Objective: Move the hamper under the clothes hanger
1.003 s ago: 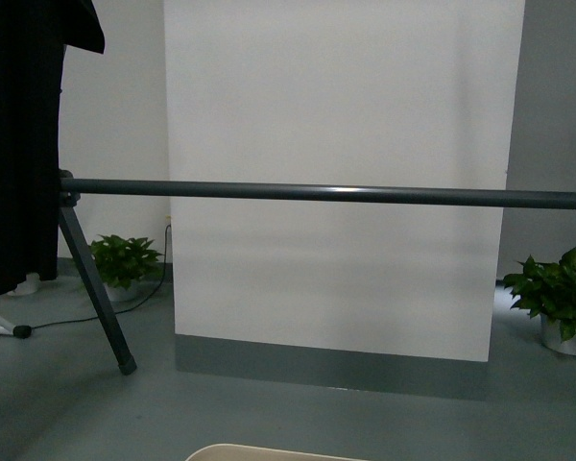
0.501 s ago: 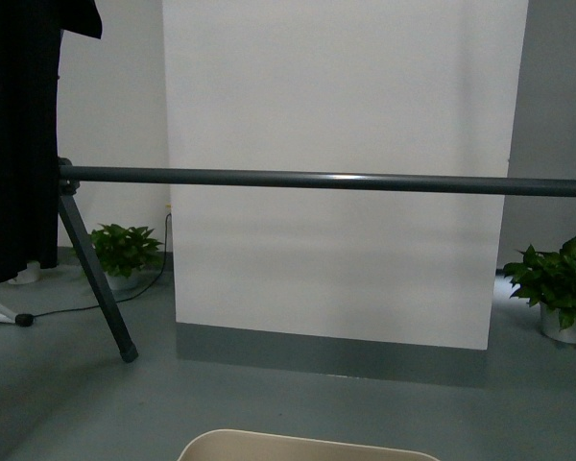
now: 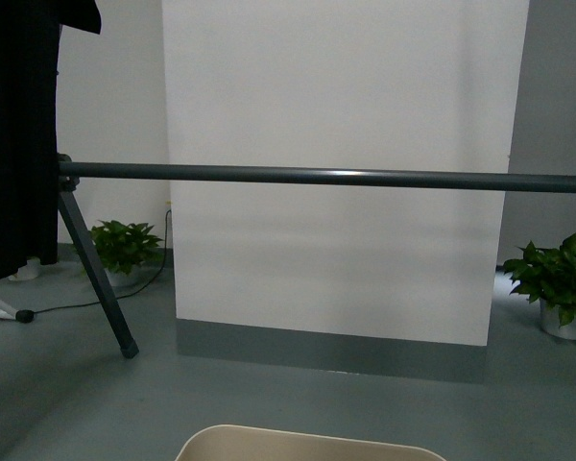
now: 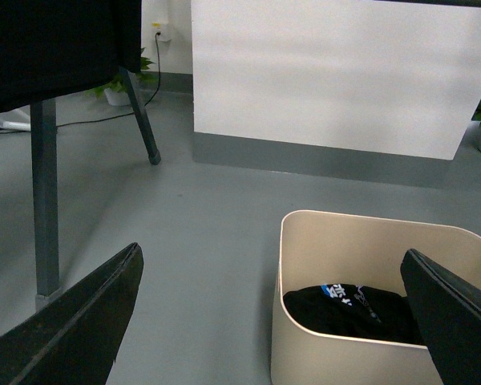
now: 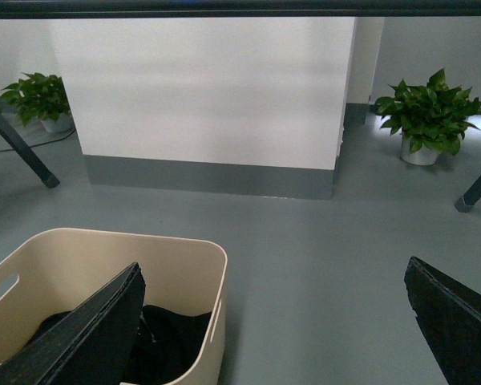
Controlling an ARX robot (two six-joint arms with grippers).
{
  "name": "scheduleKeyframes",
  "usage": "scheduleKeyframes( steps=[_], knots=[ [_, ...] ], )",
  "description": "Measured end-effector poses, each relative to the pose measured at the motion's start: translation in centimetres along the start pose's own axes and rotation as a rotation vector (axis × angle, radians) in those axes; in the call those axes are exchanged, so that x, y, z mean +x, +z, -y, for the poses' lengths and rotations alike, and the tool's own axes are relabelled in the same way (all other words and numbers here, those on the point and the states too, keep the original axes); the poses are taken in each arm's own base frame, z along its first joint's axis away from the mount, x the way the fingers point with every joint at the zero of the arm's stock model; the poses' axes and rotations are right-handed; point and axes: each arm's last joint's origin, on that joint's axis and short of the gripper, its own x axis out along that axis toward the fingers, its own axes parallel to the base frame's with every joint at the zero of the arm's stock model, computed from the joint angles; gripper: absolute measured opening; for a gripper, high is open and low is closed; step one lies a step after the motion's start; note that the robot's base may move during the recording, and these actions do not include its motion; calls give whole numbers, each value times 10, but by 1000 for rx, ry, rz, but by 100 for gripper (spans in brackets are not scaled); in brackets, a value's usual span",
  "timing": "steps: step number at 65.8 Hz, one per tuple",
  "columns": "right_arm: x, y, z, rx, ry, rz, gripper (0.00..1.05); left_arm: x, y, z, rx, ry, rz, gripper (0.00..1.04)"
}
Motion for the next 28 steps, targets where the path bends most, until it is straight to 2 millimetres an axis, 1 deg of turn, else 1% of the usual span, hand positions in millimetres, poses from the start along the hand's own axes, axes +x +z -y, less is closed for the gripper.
scheduleKeyframes(
  steps=[28],
  knots=[
    [0, 0, 0, 0, 0, 0, 97, 0, 0, 0, 0, 0, 0, 98]
  ],
)
